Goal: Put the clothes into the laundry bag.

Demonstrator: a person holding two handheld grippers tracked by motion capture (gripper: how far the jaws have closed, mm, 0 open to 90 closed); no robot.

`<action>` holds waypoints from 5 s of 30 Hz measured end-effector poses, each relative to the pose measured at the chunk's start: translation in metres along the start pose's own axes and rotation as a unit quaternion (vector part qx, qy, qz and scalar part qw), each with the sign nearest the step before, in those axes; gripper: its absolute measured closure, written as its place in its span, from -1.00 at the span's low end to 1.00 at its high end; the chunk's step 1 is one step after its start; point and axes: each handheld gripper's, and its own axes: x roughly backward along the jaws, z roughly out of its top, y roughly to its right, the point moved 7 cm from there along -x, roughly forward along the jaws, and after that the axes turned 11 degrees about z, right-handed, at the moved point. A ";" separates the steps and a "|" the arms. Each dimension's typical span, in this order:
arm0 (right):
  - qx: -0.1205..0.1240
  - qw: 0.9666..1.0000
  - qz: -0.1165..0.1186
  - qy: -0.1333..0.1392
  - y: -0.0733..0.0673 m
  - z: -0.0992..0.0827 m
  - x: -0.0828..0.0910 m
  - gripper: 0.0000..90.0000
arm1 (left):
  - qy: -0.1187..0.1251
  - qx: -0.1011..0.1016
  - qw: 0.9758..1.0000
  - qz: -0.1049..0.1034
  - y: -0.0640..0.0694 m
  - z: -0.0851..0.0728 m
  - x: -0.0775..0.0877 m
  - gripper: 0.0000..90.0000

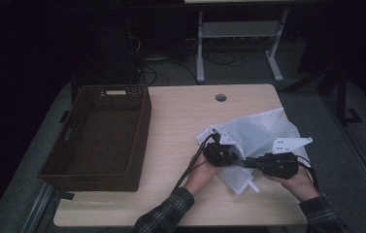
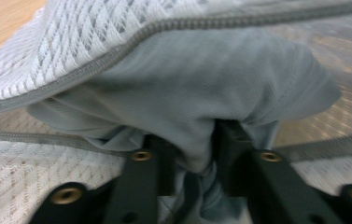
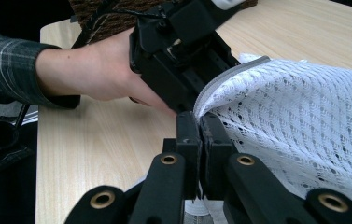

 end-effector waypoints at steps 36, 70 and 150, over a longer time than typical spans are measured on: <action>-0.006 1.000 -0.002 -0.003 0.003 -0.005 0.001 0.94 | -0.078 0.025 0.994 0.068 -0.120 -0.031 -0.002 0.48; 0.000 0.999 -0.018 -0.032 0.021 -0.002 -0.027 0.94 | -0.059 0.025 0.993 0.100 -0.059 -0.090 0.125 0.27; 0.021 0.999 -0.009 -0.033 0.009 -0.020 0.009 0.88 | -0.032 -0.038 0.998 0.026 0.004 -0.006 -0.005 0.87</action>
